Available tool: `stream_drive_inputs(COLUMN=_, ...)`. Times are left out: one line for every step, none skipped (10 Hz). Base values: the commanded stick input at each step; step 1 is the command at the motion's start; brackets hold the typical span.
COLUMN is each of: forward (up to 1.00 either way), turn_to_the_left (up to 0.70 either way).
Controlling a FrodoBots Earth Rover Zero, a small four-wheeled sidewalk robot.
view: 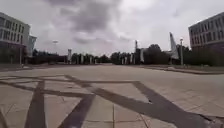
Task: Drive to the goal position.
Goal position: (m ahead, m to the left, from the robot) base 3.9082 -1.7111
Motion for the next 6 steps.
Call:
stream_drive_inputs(forward=0.7, turn_to_the_left=0.0)
stream_drive_inputs(forward=0.7, turn_to_the_left=0.0)
stream_drive_inputs(forward=0.7, turn_to_the_left=0.0)
stream_drive_inputs(forward=0.7, turn_to_the_left=0.0)
stream_drive_inputs(forward=0.7, turn_to_the_left=0.0)
stream_drive_inputs(forward=0.7, turn_to_the_left=0.0)
